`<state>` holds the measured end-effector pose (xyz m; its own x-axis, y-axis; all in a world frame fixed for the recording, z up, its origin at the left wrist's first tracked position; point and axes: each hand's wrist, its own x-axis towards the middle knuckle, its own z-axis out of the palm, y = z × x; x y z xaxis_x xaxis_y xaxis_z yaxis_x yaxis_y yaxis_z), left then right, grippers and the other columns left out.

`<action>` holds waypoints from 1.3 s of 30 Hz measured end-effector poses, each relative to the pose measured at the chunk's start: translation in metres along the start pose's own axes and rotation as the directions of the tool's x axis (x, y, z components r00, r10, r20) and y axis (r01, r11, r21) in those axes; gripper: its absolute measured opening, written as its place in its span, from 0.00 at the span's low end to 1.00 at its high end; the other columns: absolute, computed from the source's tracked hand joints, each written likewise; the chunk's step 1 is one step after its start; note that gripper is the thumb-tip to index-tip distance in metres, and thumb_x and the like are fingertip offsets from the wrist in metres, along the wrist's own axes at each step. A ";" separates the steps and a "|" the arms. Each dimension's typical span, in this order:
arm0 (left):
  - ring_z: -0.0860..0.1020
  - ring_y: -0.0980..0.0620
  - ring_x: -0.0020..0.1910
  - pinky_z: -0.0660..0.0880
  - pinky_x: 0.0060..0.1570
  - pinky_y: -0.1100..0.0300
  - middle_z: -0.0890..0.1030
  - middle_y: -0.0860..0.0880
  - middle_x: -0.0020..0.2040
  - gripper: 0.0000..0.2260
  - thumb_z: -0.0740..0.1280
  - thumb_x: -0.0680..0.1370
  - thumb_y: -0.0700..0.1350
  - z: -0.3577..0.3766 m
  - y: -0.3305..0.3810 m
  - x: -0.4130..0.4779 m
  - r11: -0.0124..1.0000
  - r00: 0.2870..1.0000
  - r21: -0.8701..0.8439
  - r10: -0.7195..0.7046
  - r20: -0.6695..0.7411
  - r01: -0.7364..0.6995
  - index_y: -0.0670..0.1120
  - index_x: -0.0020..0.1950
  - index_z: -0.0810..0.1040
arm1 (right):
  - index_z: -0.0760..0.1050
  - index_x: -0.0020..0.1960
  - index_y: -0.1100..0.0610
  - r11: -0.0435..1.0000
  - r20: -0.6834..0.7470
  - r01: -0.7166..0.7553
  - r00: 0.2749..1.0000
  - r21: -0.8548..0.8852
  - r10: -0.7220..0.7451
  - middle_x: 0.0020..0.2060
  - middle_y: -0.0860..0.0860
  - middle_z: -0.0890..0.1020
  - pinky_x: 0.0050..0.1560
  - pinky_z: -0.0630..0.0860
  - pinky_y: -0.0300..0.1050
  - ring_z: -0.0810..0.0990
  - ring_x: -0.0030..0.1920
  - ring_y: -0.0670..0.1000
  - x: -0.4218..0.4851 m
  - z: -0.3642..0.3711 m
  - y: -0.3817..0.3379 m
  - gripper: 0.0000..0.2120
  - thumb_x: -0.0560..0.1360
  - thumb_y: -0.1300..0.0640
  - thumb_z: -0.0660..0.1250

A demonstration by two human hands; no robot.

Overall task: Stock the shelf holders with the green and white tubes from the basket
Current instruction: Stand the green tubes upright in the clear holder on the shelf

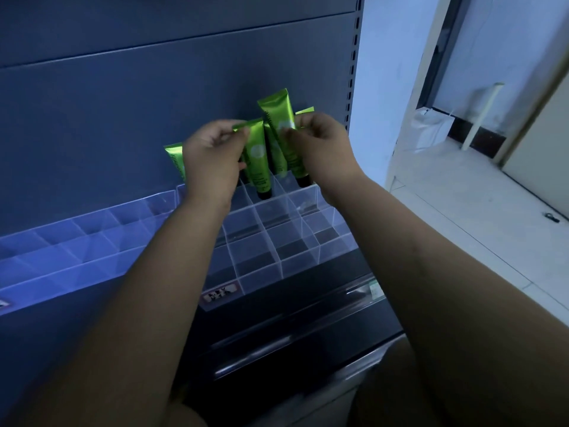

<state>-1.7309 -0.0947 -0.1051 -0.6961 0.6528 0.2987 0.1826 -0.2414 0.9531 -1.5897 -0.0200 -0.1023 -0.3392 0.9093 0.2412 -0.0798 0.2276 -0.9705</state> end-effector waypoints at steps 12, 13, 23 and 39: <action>0.83 0.50 0.51 0.84 0.50 0.52 0.84 0.45 0.52 0.04 0.74 0.79 0.41 -0.015 -0.033 0.014 0.985 0.985 -0.023 -0.172 0.012 0.172 0.47 0.52 0.85 | 0.79 0.54 0.61 0.998 -0.020 0.004 1.000 -0.058 -0.005 0.33 0.49 0.74 0.36 0.72 0.40 0.73 0.33 0.47 0.019 0.013 0.009 0.08 0.76 0.67 0.66; 0.83 0.49 0.53 0.84 0.50 0.52 0.84 0.44 0.53 0.05 0.74 0.79 0.41 -0.014 -0.035 0.014 0.984 0.985 -0.019 -0.174 0.020 0.175 0.46 0.54 0.85 | 0.79 0.54 0.61 0.998 -0.023 0.001 1.000 -0.059 -0.002 0.33 0.49 0.74 0.36 0.72 0.40 0.73 0.34 0.47 0.020 0.014 0.009 0.08 0.76 0.67 0.65; 0.82 0.55 0.46 0.84 0.51 0.53 0.82 0.52 0.42 0.05 0.73 0.79 0.40 -0.016 -0.041 0.016 0.993 0.993 0.055 -0.109 0.040 0.107 0.50 0.51 0.83 | 0.78 0.49 0.63 0.991 0.004 0.025 1.000 -0.134 -0.025 0.37 0.56 0.74 0.38 0.70 0.45 0.72 0.36 0.51 0.030 0.021 0.020 0.05 0.73 0.68 0.66; 0.77 0.55 0.43 0.81 0.52 0.48 0.79 0.51 0.42 0.08 0.75 0.76 0.41 -0.011 -0.053 0.015 0.978 0.993 0.210 -0.018 0.115 -0.007 0.51 0.44 0.77 | 0.84 0.51 0.55 0.925 0.028 0.146 0.989 -0.351 -0.146 0.31 0.49 0.77 0.32 0.69 0.36 0.72 0.27 0.43 0.034 0.001 0.027 0.15 0.75 0.68 0.62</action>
<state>-1.7591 -0.0801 -0.1515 -0.6146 0.7354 0.2855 0.3296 -0.0895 0.9399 -1.6042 0.0167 -0.1201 -0.3501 0.8563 0.3796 0.2058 0.4657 -0.8607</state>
